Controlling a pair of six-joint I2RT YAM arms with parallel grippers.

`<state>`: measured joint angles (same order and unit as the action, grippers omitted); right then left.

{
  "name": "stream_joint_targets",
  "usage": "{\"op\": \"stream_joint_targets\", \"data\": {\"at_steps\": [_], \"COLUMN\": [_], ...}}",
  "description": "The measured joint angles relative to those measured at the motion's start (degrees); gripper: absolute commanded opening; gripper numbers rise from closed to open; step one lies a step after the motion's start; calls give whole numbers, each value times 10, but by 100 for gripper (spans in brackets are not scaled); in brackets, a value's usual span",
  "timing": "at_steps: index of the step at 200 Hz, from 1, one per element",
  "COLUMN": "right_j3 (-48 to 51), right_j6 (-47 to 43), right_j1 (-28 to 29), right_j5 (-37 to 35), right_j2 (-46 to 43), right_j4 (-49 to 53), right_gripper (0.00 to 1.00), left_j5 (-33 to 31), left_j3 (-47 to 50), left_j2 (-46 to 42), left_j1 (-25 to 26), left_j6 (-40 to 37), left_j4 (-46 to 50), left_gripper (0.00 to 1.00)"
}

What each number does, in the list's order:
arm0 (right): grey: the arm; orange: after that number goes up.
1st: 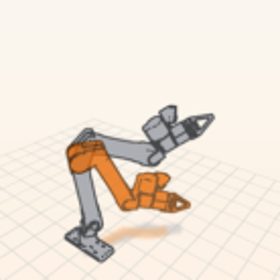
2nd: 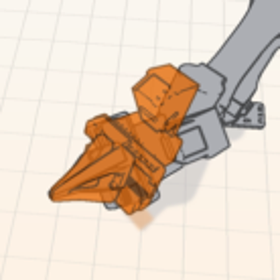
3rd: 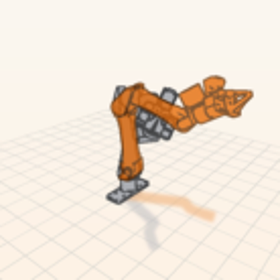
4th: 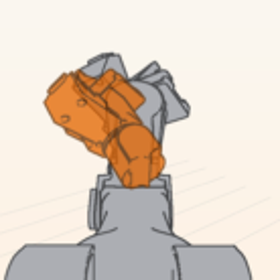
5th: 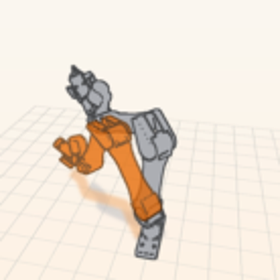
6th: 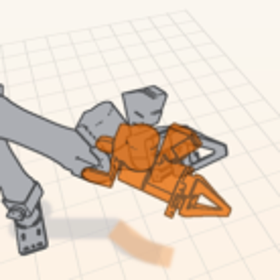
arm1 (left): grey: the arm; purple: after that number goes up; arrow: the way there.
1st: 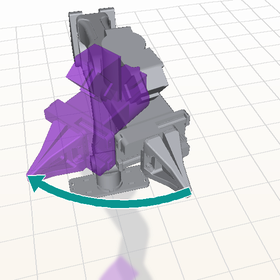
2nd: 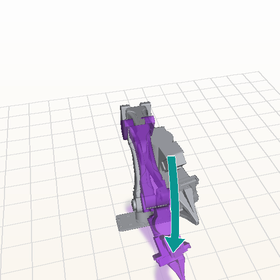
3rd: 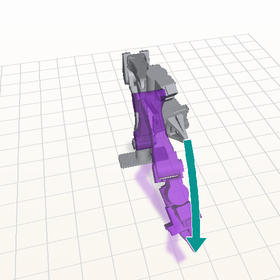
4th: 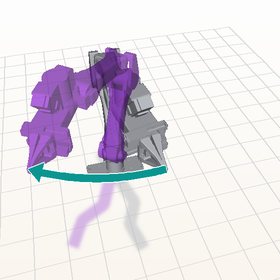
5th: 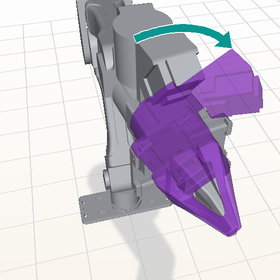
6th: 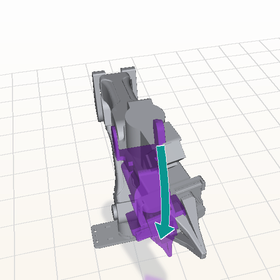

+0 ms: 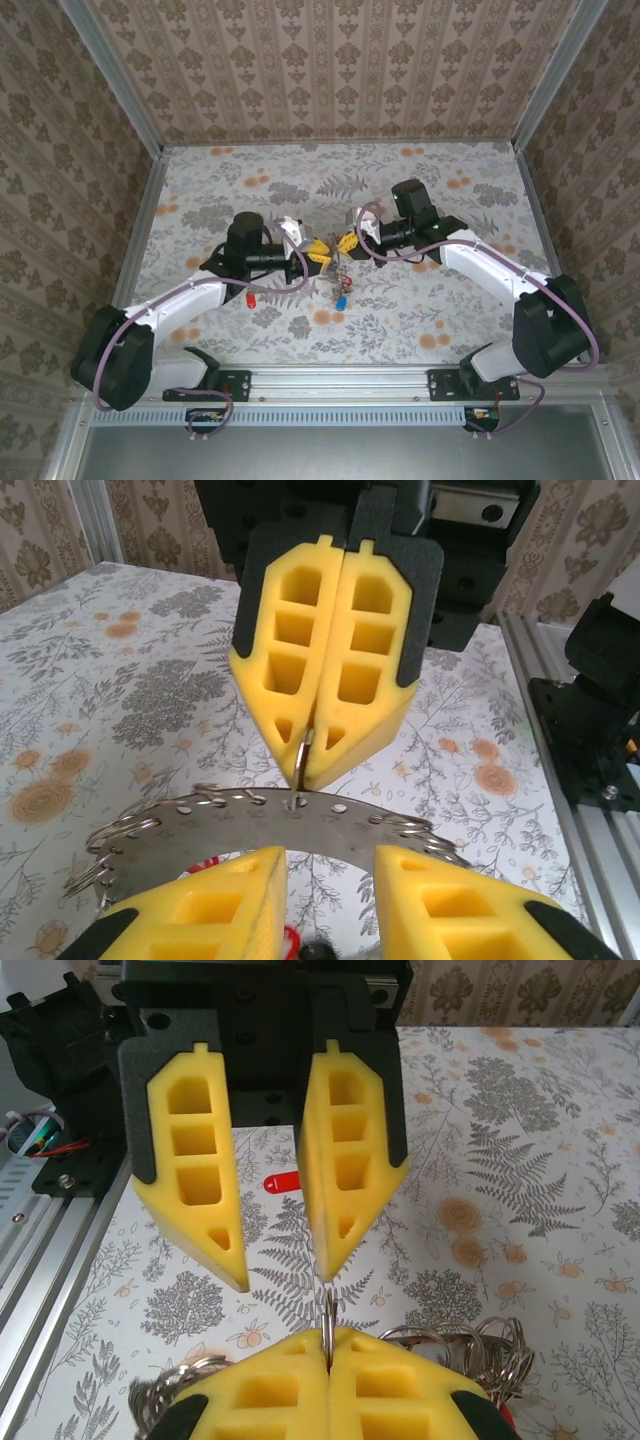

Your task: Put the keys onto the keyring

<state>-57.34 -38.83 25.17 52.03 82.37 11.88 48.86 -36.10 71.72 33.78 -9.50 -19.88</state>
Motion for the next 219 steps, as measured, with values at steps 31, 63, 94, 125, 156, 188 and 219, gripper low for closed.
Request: {"op": "stream_joint_targets", "data": {"at_steps": [31,63,94,125,156,188,219], "right_j3": [-1,-2,-3,-5,-6,-14,-19], "right_j6": [0,0,0,0,-3,-12,-22], "right_j1": [0,2,4,5,5,5,5], "right_j5": [5,10,12,12,12,12,14], "right_j2": [3,4,9,13,16,20,22], "right_j4": [1,2,2,2,6,21,36], "right_gripper": [0,0,0,0,0,0,0], "left_j5": [-13,-17,-17,-15,-15,-18,-17], "left_j3": [0,-10,-19,-30,-34,-42,-55], "left_j2": [1,10,20,37,43,43,43], "left_j1": [5,11,16,21,22,21,22], "left_j6": [-16,-26,-31,-38,-46,-66,-94], "left_j4": [-3,-3,-5,-5,0,21,54], "left_gripper": [29,28,25,20,17,0,0]}}
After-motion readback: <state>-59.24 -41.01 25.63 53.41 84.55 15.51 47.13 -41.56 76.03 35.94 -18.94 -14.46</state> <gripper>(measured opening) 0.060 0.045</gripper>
